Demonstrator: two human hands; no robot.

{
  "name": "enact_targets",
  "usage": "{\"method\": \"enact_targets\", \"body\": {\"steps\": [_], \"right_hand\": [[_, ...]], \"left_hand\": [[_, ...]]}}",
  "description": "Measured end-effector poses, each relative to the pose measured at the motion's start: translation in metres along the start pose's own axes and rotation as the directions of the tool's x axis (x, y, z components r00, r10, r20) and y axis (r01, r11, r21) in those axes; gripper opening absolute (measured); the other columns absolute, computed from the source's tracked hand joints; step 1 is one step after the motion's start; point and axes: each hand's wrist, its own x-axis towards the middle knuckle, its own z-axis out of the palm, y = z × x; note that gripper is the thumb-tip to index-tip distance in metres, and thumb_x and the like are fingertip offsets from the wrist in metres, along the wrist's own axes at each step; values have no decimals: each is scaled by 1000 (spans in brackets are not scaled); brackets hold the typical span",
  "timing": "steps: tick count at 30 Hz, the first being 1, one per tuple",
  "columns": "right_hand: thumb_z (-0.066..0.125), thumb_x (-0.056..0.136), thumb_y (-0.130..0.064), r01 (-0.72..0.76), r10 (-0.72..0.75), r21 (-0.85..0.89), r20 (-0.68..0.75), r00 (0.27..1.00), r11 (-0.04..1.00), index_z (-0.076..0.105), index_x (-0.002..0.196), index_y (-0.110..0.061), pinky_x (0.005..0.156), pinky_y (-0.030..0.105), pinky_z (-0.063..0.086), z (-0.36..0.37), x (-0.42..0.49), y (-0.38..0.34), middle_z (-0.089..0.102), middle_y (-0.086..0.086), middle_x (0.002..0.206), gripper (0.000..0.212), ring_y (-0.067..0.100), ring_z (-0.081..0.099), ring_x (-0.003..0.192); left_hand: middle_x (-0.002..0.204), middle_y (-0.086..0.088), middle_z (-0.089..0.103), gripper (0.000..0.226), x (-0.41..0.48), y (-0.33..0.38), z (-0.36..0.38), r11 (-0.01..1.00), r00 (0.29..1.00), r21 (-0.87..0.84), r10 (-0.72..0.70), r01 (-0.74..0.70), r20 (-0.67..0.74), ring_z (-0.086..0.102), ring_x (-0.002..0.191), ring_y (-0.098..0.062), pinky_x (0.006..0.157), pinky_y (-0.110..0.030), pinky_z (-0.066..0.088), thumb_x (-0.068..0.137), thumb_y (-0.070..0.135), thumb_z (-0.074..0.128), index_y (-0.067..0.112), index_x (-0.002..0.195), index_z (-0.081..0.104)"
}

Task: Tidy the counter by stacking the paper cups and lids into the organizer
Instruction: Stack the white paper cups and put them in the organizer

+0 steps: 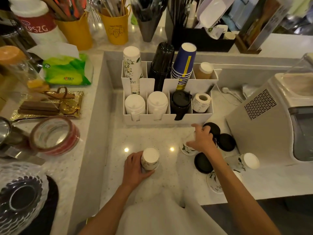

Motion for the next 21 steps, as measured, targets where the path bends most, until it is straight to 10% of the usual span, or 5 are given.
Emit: {"method": "enact_targets", "body": {"steps": [5, 14, 21], "right_hand": [[81, 68, -45, 372, -334, 343, -168, 928, 862, 33, 134, -38, 99, 38, 46, -41, -38, -40, 38, -6, 138, 82, 16, 43, 124], [79, 75, -31, 844, -806, -147, 250, 536, 516, 35, 137, -38, 102, 32, 36, -21, -99, -102, 36, -10, 140, 76, 16, 32, 124], [76, 75, -11, 867, -804, -286, 338, 489, 407, 36, 138, -31, 99, 36, 42, 54, -70, -83, 34, -3, 145, 77, 24, 36, 128]], "left_hand": [[122, 9, 54, 84, -2, 2, -2, 1000, 1000, -11, -20, 20, 11, 45, 114, -13, 92, -30, 35, 57, 67, 77, 31, 126, 45], [109, -4, 62, 79, -2, 8, -5, 997, 996, 1, -83, 83, 21, 54, 104, -26, 85, -35, 42, 55, 56, 85, 14, 114, 55], [120, -5, 57, 92, -2, 12, -9, 991, 989, -6, -134, 134, 65, 51, 109, -22, 89, -26, 37, 60, 65, 77, 18, 132, 46]]}}
